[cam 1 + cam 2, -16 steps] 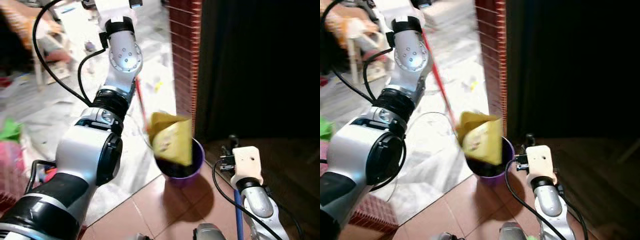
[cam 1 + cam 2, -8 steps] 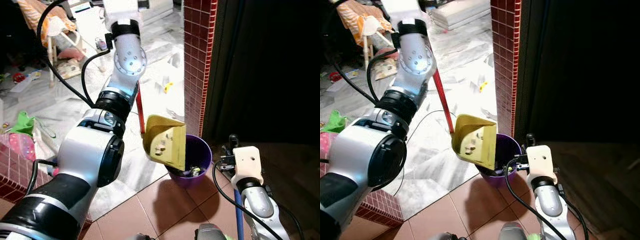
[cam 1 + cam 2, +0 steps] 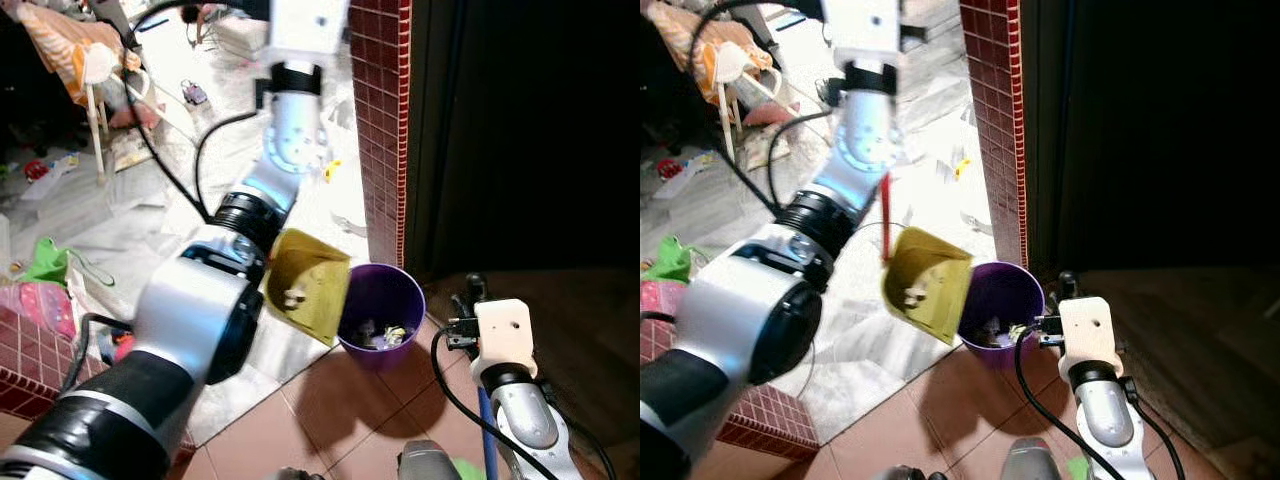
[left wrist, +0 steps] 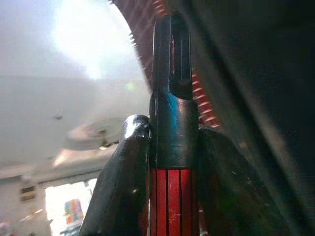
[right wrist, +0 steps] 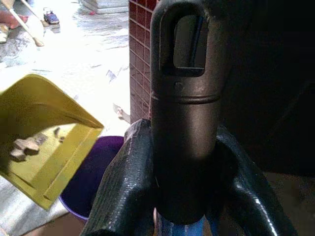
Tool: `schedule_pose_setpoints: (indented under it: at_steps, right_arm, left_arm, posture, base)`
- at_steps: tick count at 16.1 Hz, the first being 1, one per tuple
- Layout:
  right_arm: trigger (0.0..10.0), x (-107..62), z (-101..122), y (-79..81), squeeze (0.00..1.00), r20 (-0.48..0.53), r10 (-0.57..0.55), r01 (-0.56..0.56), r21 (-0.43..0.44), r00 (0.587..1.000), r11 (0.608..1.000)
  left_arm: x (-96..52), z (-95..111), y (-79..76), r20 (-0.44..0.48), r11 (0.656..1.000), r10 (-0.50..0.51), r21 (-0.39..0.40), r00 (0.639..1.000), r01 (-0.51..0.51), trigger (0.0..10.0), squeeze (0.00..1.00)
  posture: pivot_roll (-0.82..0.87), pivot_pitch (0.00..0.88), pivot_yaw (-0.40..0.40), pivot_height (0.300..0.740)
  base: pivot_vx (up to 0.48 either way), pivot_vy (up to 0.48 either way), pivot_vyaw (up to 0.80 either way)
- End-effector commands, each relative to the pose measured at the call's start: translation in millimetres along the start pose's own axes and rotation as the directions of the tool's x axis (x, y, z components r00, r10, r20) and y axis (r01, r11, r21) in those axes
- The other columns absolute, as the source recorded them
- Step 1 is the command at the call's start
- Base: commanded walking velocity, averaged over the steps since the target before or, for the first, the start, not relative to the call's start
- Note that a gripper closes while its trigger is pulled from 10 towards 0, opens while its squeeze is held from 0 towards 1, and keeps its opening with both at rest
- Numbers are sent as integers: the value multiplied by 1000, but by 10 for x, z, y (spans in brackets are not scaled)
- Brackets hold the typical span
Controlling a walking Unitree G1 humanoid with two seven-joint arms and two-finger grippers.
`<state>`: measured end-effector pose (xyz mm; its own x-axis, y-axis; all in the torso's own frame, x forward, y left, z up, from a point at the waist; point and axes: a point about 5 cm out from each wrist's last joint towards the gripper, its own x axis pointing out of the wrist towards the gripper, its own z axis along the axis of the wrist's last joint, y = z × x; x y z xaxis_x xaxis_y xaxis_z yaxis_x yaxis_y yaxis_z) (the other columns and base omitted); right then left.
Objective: Sweep floor
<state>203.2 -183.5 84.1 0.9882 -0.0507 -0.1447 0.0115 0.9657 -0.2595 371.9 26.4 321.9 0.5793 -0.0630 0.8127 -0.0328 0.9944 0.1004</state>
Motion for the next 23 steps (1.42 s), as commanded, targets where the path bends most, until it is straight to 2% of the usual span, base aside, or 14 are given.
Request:
schedule_pose_setpoints:
  at_steps: [1, 9, 15, 23]
  right_arm:
    - [10000, -14, 46, 78, 0, 18, 5, -6, 46, 1000, 999]
    - [10000, -125, 12, 57, 0, 3, -54, 54, 50, 999, 997]
    - [10000, -42, 60, 130, 0, 27, -57, 56, 62, 998, 997]
    - [10000, -42, 61, 132, 0, 28, -58, 56, 62, 998, 997]
  left_arm:
    - [86, 112, 10, 70, 1000, 4, -4, 998, -4, 10000, 0]
    - [141, 200, -146, 76, 1000, -15, -20, 997, 16, 10000, 0]
    - [289, 306, -92, 127, 999, 14, 33, 992, -18, 10000, 0]
    - [299, 315, -88, 131, 999, 17, 35, 991, -22, 10000, 0]
  posture:
    - [-416, 41, 264, 740]
    - [-453, 52, 319, 740]
    - [-451, 36, 333, 740]
    - [-453, 36, 333, 740]
  base:
    - [0, 0, 0]
    - [0, 0, 0]
    - [0, 0, 0]
    - [0, 0, 0]
